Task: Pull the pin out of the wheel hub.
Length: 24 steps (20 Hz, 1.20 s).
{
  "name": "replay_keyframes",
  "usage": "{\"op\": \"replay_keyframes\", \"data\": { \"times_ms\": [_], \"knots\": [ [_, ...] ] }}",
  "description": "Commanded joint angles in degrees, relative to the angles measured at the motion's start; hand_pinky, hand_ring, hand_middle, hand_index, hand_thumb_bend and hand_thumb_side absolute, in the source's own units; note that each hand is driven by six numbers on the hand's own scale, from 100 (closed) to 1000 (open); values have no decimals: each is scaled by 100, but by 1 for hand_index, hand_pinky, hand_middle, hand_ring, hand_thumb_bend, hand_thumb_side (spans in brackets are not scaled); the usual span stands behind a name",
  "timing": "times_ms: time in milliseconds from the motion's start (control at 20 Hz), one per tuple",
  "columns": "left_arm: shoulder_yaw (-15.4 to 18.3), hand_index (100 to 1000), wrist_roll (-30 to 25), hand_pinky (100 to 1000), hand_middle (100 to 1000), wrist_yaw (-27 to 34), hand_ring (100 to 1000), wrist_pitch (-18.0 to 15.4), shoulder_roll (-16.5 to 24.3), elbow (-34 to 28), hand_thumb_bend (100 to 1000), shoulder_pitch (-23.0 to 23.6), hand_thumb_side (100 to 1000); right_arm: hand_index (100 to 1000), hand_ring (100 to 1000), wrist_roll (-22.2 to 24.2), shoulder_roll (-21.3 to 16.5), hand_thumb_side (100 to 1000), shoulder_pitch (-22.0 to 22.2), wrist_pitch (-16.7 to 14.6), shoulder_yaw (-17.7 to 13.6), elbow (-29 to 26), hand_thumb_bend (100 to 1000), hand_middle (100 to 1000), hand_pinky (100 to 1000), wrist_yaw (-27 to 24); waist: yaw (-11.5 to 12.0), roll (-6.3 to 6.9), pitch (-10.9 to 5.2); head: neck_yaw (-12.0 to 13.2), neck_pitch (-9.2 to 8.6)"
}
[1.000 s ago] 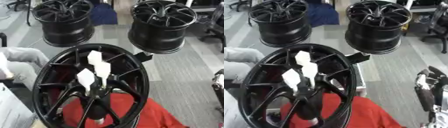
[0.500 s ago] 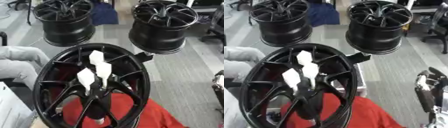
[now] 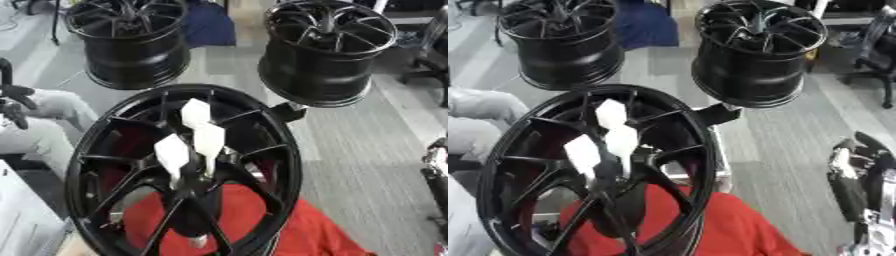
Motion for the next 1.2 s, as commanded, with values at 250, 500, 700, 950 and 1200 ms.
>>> {"op": "replay_keyframes", "data": {
  "times_ms": [250, 500, 700, 950, 1200],
  "knots": [
    [172, 829, 752, 519, 602, 164, 477, 1153, -1192, -1147, 100, 284, 759, 798, 592, -10, 3, 506, -52, -11, -30, -137, 100, 597, 527, -22, 49, -15, -39, 37, -15],
    [230, 828, 1022, 520, 600, -95, 478, 1548, -1772, -1270, 100, 408, 808, 798, 592, -26, 14, 505, -59, -9, -56, -137, 100, 597, 527, -13, 63, -30, -51, 28, -15],
    [241, 828, 1192, 521, 600, -230, 479, 1698, -1940, -1259, 100, 493, 838, 798, 592, -12, 11, 505, -61, -11, -41, -137, 100, 597, 527, -8, 67, -25, -47, 44, -15],
    [211, 828, 1306, 522, 600, -333, 480, 1754, -2014, -1261, 100, 520, 836, 798, 592, -1, 9, 504, -65, -11, -33, -137, 100, 597, 527, -3, 69, -23, -48, 76, -15],
    [181, 828, 1271, 524, 601, -380, 482, 1755, -2031, -1271, 100, 520, 842, 798, 592, 7, 9, 502, -69, -13, -33, -137, 100, 597, 527, 1, 74, -26, -42, 72, -15]
  ]
}}
